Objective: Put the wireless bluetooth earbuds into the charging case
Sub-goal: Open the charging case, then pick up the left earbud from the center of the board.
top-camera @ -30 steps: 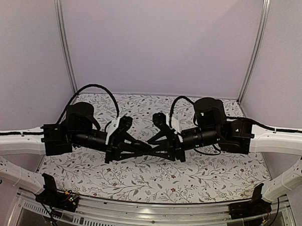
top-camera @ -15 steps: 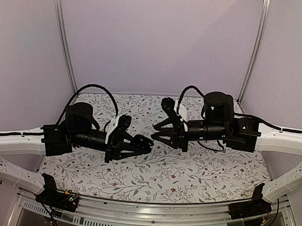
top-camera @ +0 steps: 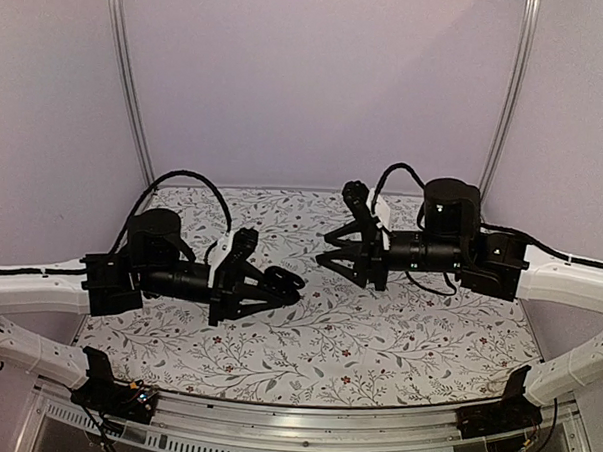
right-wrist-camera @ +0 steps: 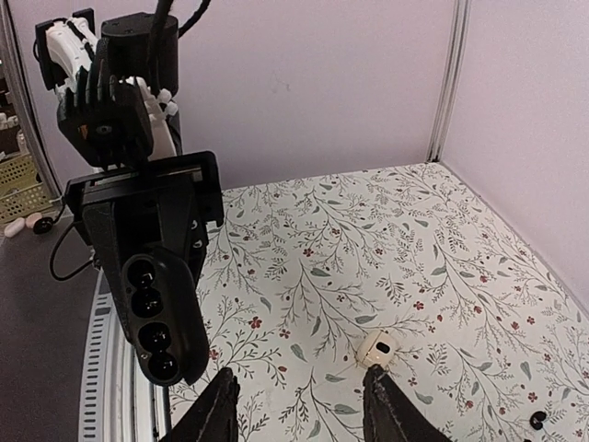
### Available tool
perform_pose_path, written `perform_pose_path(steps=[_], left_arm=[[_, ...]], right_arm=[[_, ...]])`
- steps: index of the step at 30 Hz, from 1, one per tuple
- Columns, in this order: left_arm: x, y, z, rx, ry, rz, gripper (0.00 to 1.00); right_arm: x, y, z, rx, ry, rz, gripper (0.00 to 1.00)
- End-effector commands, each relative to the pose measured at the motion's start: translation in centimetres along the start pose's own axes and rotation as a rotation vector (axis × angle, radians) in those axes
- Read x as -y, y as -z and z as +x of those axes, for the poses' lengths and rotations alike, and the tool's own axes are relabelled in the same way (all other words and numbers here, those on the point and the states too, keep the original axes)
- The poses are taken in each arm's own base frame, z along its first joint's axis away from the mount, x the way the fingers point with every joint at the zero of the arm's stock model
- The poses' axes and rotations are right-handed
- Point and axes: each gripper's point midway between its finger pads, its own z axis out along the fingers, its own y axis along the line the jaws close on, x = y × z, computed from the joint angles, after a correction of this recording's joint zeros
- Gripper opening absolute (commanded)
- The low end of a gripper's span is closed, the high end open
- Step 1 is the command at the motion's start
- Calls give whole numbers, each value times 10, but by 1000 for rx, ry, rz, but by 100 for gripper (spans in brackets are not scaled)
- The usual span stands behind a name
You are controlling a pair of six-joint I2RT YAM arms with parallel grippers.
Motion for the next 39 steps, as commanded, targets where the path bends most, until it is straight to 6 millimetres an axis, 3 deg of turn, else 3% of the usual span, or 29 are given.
perform_pose_path(steps=[1, 4, 8, 16, 19, 24, 27, 39], left_arm=[[-21, 11, -12, 71, -1, -134, 0], [-30, 17, -14, 106, 25, -189, 0], [-36, 20, -16, 122, 42, -210, 0], [-40, 25, -16, 123, 40, -225, 0], [-39, 27, -16, 128, 41, -229, 0], [-40, 29, -17, 130, 37, -234, 0], [-39, 27, -16, 126, 37, -229, 0], [-40, 25, -15, 119, 32, -220, 0]], right_arm=[[33, 19, 4, 28, -85, 23, 46], [79, 26, 25, 9, -217, 90, 46], [134, 20, 63, -52, -354, 178, 44], [225, 4, 114, -142, -457, 370, 37], [250, -1, 143, -196, -517, 405, 34], [268, -17, 201, -349, -553, 441, 29], [273, -22, 218, -381, -558, 457, 28], [292, -30, 253, -463, -544, 517, 23]])
